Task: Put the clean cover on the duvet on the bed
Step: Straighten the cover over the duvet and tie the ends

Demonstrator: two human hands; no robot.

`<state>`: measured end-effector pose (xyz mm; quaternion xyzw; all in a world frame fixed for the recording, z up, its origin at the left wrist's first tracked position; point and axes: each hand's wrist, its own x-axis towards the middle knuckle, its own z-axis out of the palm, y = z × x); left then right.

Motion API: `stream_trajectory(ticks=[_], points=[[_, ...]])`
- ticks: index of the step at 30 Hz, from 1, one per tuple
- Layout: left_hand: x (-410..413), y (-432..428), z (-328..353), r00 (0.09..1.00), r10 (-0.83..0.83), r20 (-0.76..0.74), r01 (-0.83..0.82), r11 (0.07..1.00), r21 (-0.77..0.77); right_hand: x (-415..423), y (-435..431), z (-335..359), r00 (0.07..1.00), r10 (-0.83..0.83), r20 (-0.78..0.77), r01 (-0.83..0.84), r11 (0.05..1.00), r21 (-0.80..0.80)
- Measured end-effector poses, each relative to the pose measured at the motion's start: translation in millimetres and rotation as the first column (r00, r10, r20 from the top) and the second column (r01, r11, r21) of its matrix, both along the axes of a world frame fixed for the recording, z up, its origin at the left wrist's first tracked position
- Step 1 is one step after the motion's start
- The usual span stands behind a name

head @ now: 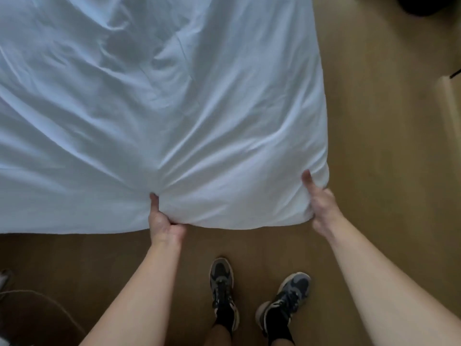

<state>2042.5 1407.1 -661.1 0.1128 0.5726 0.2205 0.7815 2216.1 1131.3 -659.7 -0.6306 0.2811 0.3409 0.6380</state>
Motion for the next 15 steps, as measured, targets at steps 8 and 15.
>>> stream_trajectory(ticks=[8, 15], points=[[-10, 7, 0, 0.999, 0.020, -0.036, -0.021, 0.999, -0.044, -3, -19, -18, 1.000, -0.002, 0.008, 0.004, 0.951, -0.310], [-5, 16, 2, 0.996, -0.070, 0.050, 0.074, 0.994, -0.077, -41, 35, -5, 0.988, -0.067, -0.136, 0.061, 0.997, -0.046]])
